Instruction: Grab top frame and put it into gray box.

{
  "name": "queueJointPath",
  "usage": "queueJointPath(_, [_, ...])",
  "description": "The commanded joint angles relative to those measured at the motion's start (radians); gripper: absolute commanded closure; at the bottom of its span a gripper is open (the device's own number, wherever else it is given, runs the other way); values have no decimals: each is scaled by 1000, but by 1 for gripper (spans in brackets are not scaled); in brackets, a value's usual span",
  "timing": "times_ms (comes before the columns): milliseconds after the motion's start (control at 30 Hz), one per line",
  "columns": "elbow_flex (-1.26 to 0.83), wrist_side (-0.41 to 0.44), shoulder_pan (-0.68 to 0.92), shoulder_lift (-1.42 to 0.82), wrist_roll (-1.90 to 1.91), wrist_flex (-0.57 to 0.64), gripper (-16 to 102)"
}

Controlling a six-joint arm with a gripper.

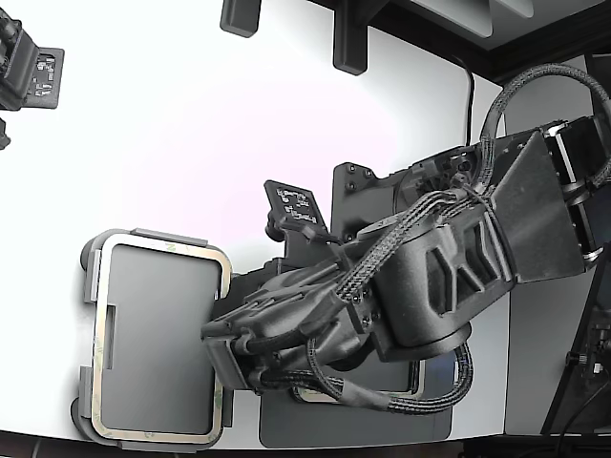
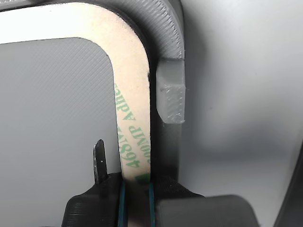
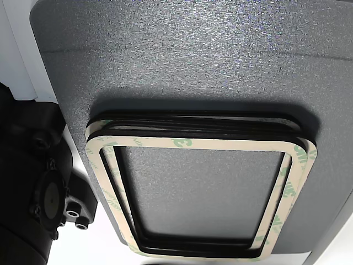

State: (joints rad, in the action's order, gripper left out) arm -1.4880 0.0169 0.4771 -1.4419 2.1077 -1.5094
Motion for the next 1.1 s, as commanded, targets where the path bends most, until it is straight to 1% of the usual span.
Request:
queueJointPath(0, [15, 3, -15, -31, 0, 9, 97])
queueJointPath(233, [14, -3, -15, -28, 2, 9, 97])
queueJointPath(300, [15, -5, -14, -29, 2, 6, 88])
queueJointPath(333, [17, -5, -14, -29, -2, 6, 71])
queueJointPath(367, [17, -8, -14, -29, -2, 5, -13])
queueJointPath(400, [21, -6, -12, -29, -3, -2, 11])
queueJointPath(433, [23, -5, -12, -29, -3, -3, -14])
queueJointPath(567, [43, 17, -11, -29, -12, -11, -14])
queueJointPath(667, [72, 61, -11, -29, -32, -3, -14])
queueJointPath(833, [87, 121, -12, -40, -71, 66, -14])
queueJointPath(933, [103, 179, -12, -61, -124, 127, -14])
queueJointPath(1067, [123, 244, -12, -98, -281, 161, -14])
